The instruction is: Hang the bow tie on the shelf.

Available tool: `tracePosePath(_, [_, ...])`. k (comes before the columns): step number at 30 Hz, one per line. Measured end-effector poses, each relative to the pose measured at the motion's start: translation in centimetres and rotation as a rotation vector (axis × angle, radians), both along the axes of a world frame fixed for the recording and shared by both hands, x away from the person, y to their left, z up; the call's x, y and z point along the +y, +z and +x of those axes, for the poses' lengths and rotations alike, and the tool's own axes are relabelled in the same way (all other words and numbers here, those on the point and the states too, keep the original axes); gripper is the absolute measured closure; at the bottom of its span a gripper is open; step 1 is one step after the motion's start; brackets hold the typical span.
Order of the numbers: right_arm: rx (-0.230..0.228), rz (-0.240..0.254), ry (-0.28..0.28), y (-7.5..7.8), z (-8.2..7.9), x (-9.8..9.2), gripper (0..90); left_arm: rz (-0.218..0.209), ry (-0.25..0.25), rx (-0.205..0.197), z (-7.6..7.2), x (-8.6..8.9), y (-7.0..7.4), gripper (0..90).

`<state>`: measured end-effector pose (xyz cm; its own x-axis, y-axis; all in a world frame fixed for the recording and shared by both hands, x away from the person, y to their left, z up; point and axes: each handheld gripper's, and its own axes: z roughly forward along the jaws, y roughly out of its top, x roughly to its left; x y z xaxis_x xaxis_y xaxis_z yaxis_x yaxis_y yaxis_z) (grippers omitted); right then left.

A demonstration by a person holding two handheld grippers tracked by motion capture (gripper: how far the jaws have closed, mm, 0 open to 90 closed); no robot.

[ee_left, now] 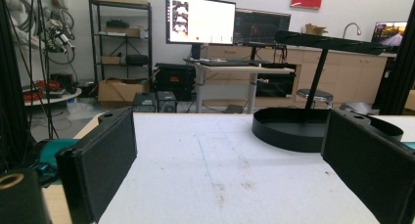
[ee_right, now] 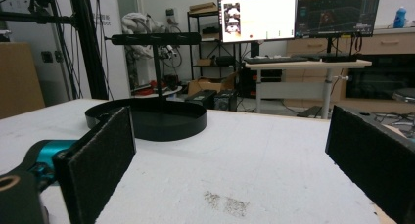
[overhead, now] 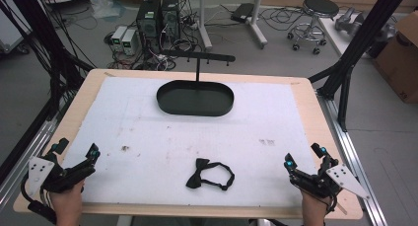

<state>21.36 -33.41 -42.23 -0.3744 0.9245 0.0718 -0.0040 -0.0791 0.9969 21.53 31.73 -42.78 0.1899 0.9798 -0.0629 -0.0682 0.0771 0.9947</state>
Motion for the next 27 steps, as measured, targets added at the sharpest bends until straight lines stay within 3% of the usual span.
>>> tracePosePath(8, [0.011,-0.001,0.027,0.1,0.1,0.1,3.6,-0.004,-0.007,0.0,0.0,0.0,0.0,6.9])
tracePosePath(12, [0.012,0.007,0.066,0.5,0.2,0.5,3.6,-0.011,-0.009,-0.001,0.0,0.1,0.0,6.8])
tracePosePath(17, [0.025,-0.004,0.153,1.4,0.2,1.7,3.7,-0.012,-0.016,-0.001,0.0,0.0,0.0,6.8])
tracePosePath(22, [0.044,-0.043,0.287,2.1,0.5,3.7,4.5,-0.011,-0.016,0.001,0.0,0.0,-0.1,6.8])
tracePosePath(27, [0.053,-0.074,0.362,2.3,0.7,6.1,4.5,-0.009,-0.018,0.001,0.0,0.0,-0.1,6.8])
